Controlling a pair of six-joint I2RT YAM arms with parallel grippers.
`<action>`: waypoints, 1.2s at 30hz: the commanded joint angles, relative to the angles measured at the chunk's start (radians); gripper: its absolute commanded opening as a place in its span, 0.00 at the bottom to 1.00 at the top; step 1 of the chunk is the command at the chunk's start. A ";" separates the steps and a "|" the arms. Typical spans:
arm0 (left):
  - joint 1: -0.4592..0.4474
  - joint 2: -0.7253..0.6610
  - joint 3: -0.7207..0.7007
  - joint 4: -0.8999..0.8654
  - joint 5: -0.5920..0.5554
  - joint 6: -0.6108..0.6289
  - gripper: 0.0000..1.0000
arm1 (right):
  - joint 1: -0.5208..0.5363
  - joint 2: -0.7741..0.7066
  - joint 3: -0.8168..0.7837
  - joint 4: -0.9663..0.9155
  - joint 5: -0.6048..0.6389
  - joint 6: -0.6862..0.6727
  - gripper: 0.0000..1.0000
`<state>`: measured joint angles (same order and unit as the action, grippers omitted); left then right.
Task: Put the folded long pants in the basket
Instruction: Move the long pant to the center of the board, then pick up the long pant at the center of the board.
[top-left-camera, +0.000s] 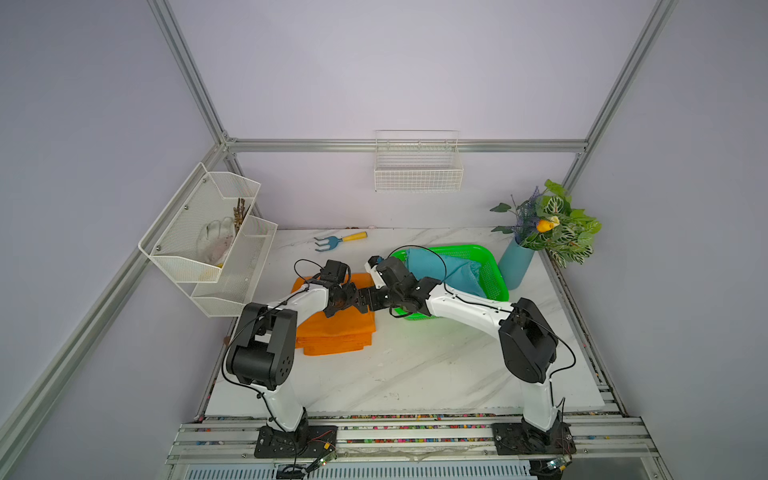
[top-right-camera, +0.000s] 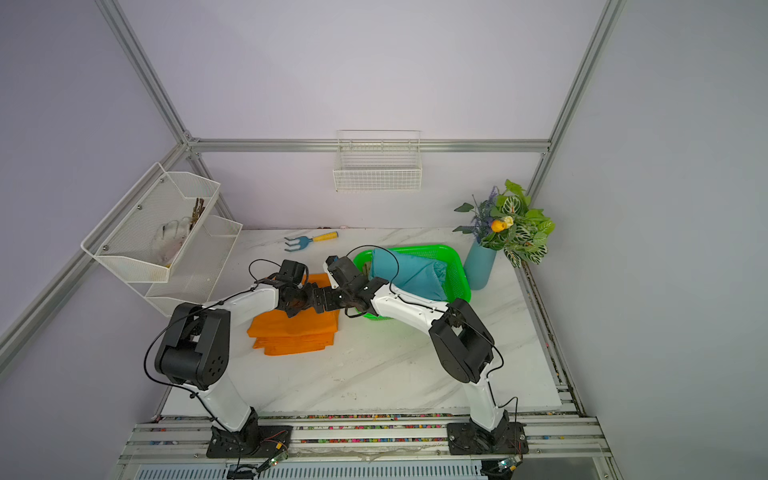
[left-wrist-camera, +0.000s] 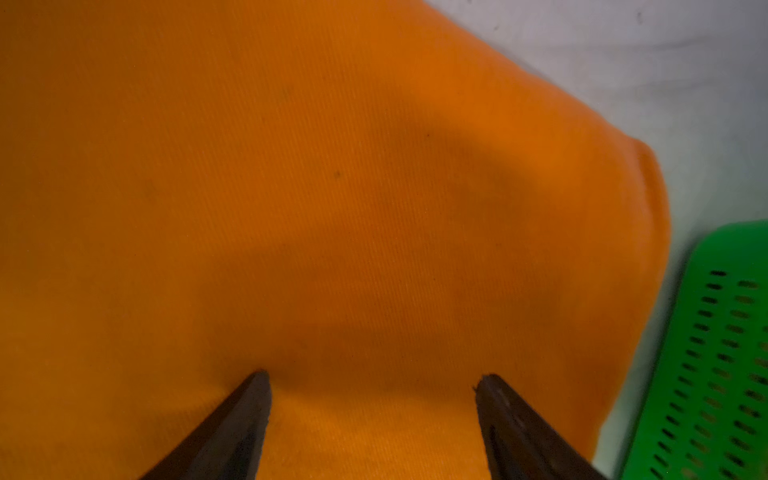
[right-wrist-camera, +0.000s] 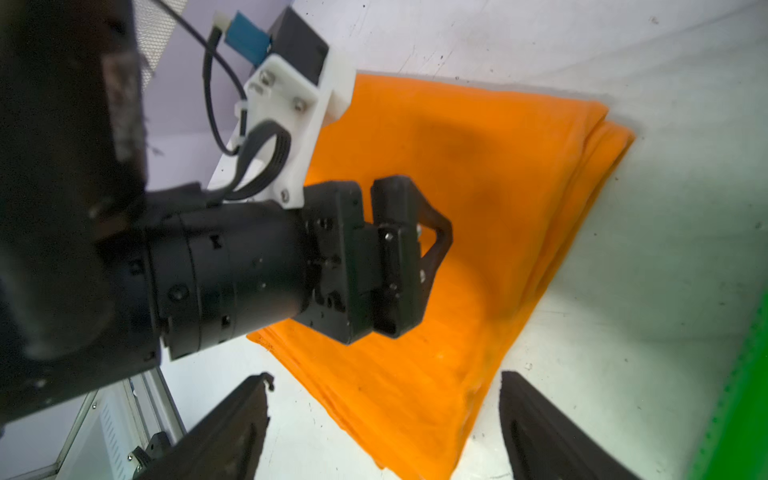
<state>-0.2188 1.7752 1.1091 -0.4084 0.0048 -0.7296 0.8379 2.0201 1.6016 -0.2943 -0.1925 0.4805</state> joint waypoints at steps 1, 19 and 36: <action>0.012 0.005 0.059 -0.039 0.107 0.044 0.84 | 0.003 0.033 0.050 -0.044 0.028 0.022 0.88; 0.296 -0.267 -0.072 -0.142 0.089 0.216 0.89 | -0.007 0.350 0.395 -0.355 0.180 0.137 0.85; 0.344 -0.263 -0.147 -0.137 0.106 0.238 0.91 | -0.006 0.496 0.453 -0.313 0.029 0.147 0.78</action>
<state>0.1089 1.5242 0.9619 -0.5514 0.0898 -0.5243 0.8326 2.4443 2.0632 -0.6106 -0.0895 0.6281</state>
